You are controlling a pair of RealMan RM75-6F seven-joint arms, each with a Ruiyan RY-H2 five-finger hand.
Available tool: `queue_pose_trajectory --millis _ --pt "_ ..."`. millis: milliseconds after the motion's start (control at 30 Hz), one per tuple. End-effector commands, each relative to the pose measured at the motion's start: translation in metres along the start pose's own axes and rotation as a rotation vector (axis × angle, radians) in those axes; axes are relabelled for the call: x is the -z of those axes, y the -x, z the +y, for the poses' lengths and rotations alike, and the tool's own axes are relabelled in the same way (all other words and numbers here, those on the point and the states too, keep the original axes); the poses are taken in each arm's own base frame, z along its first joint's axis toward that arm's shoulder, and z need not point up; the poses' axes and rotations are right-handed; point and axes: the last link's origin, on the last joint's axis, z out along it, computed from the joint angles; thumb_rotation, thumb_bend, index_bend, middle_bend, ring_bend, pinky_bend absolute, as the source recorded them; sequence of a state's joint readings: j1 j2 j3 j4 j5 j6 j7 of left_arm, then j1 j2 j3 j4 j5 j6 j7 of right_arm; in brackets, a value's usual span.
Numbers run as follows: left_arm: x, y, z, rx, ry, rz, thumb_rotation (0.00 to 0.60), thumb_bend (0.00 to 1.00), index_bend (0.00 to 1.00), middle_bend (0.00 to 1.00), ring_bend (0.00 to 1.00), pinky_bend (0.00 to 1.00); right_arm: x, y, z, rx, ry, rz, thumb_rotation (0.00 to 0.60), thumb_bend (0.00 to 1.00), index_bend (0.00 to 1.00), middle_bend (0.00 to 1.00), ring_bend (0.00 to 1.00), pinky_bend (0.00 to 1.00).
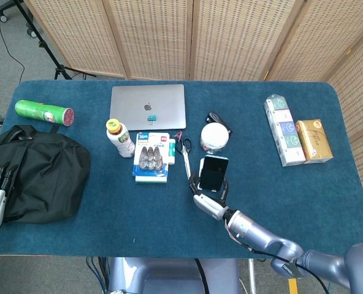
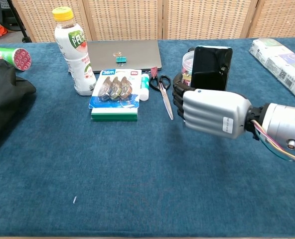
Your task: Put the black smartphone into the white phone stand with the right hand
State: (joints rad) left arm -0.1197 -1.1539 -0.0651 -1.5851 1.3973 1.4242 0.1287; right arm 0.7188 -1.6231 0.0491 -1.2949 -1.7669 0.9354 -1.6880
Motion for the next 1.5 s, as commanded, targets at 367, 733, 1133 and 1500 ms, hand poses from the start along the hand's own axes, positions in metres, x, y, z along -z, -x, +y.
queue_pose_trajectory --millis 367,733,1133,1500 --pt "0.000 0.000 0.000 -0.001 0.002 0.000 0.600 0.00 0.00 0.00 0.00 0.00 0.007 -0.003 -0.001 -0.009 0.032 -0.003 0.600 0.23 0.06 0.00 0.00 0.18" --pt "0.000 0.000 0.000 0.003 0.000 0.002 0.600 0.00 0.00 0.00 0.00 0.00 0.019 -0.014 0.028 -0.092 0.124 0.036 0.600 0.21 0.00 0.00 0.00 0.09" --pt "0.004 -0.004 0.001 0.017 0.011 0.014 0.600 0.00 0.00 0.00 0.00 0.00 0.058 0.058 0.093 -0.432 0.326 0.142 0.600 0.03 0.00 0.00 0.00 0.08" --pt "0.012 -0.008 0.002 0.029 0.022 0.030 0.600 0.00 0.00 0.00 0.00 0.00 0.137 0.132 0.090 -1.113 0.716 -0.168 0.600 0.00 0.00 0.00 0.00 0.00"
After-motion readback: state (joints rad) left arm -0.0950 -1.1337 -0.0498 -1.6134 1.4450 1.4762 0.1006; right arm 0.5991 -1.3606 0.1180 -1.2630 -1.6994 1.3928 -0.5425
